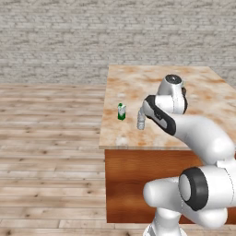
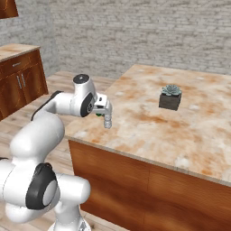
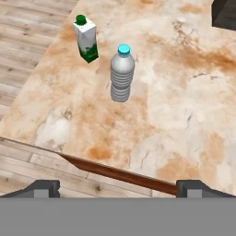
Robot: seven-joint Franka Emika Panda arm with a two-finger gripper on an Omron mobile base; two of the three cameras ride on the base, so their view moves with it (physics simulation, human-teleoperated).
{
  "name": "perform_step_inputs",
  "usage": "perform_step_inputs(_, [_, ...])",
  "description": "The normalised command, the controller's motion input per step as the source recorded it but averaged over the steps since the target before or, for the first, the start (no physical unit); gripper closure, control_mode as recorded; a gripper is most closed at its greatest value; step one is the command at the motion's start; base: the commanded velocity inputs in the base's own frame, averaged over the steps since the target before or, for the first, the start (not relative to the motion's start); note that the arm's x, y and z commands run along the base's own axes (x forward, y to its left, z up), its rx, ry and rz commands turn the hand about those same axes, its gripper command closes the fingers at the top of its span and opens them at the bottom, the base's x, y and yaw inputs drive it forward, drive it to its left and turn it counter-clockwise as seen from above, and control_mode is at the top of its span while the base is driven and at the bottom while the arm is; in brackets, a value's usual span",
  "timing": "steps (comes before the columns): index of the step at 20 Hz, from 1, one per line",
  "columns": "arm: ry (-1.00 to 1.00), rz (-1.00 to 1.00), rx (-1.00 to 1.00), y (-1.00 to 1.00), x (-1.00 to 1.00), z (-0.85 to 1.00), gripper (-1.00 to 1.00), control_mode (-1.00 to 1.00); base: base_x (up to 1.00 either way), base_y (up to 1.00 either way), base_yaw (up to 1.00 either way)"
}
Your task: Pick the milk, bottled water, water bottle from the counter and place them in the open cabinet.
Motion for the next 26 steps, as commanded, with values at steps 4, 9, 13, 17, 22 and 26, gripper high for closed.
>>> perform_step_inputs(4, [0.01, 0.00, 0.05, 0.00, 0.17, -0.01, -1.00, -1.00, 0.00, 0.00, 0.00])
perform_step_inputs(9, [0.00, 0.00, 0.04, 0.00, 0.12, -0.06, -1.00, -1.00, 0.00, 0.00, 0.00])
perform_step_inputs(13, [0.00, 0.00, 0.01, 0.00, 0.13, -0.11, -1.00, -1.00, 0.00, 0.00, 0.00])
perform_step_inputs(17, [0.00, 0.00, 0.00, 0.00, 0.14, -0.21, -1.00, -1.00, 0.00, 0.00, 0.00])
perform_step_inputs(22, [0.00, 0.00, 0.00, 0.00, 0.14, -0.24, -1.00, -1.00, 0.00, 0.00, 0.00])
perform_step_inputs(26, [0.00, 0.00, 0.00, 0.00, 0.14, -0.24, -1.00, -1.00, 0.00, 0.00, 0.00])
